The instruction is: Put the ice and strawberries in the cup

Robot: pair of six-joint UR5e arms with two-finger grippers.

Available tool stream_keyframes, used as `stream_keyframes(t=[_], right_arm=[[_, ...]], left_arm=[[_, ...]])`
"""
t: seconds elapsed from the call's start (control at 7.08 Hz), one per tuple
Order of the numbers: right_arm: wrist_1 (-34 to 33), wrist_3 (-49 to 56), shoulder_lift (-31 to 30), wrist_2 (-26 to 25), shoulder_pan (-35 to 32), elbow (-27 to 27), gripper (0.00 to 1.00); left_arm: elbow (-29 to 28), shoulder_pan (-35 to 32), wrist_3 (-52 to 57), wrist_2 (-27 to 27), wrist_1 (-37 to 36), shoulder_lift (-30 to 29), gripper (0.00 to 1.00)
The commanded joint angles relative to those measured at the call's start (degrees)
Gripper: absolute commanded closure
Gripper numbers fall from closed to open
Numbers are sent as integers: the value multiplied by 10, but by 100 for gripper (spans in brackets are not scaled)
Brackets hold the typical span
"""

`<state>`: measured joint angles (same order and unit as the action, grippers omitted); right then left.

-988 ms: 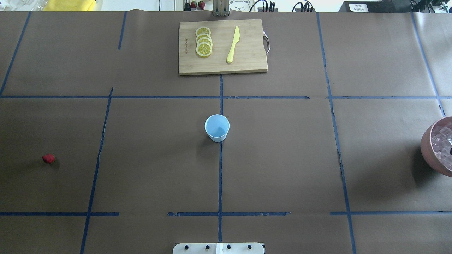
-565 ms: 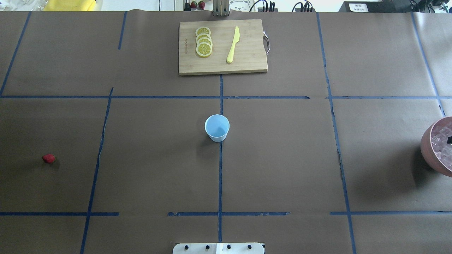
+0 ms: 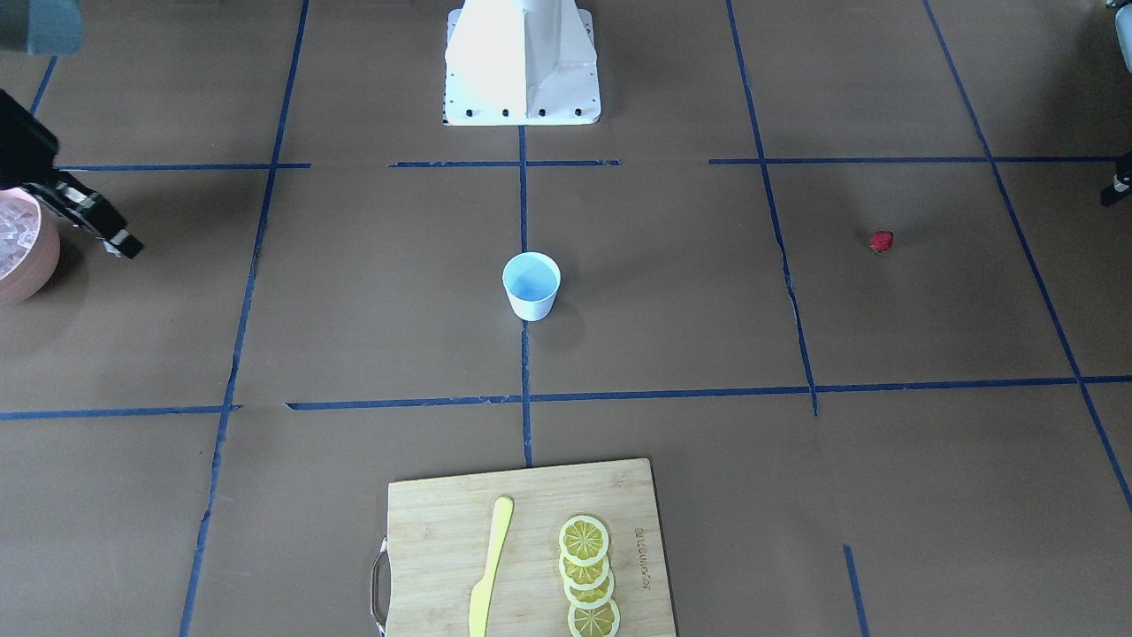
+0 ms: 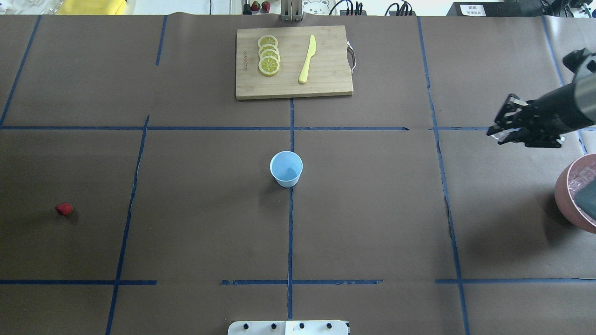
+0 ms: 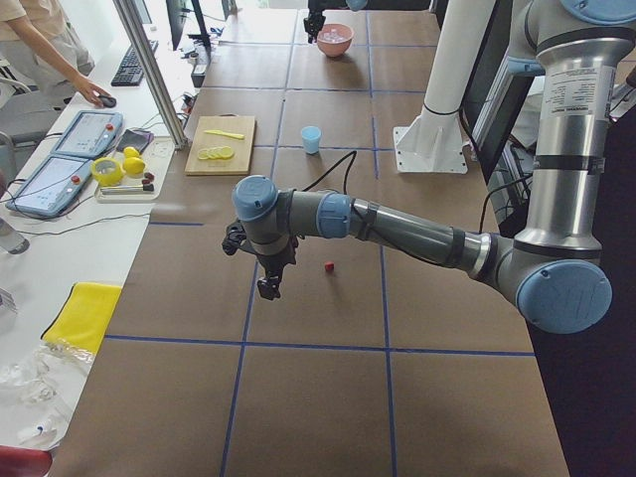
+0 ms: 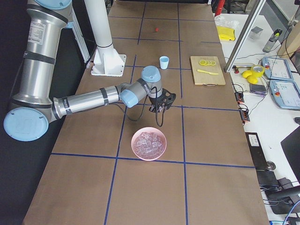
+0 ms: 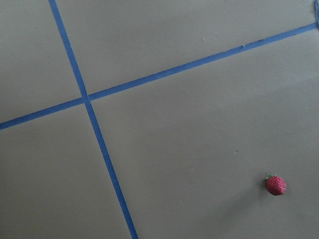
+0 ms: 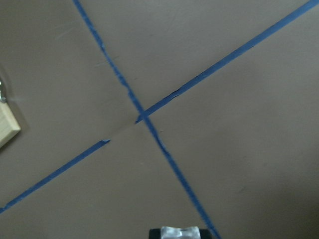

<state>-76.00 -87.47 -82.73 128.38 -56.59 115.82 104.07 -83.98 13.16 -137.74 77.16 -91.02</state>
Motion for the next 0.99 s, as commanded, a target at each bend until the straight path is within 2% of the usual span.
stream_keyframes(t=[0.0, 0.28, 0.42, 0.56, 0.71, 0.85], right_arm=[[-147, -84, 211, -62, 100, -41, 100], [-146, -157, 319, -132, 173, -122, 99], [-141, -172, 347, -154, 204, -154, 98], [-76, -177, 352, -180, 231, -194, 97], [-29, -205, 368, -185, 243, -241, 87], [-28, -207, 370, -185, 249, -248, 83]], left_arm=[[-9, 3, -1, 0, 3, 0, 0], [-17, 3, 0, 0, 4, -3, 0], [-14, 3, -1, -1, 4, -3, 0], [-12, 3, -1, -1, 4, -3, 0], [-9, 3, -1, -1, 4, -3, 0], [-5, 3, -2, -1, 4, -3, 0]])
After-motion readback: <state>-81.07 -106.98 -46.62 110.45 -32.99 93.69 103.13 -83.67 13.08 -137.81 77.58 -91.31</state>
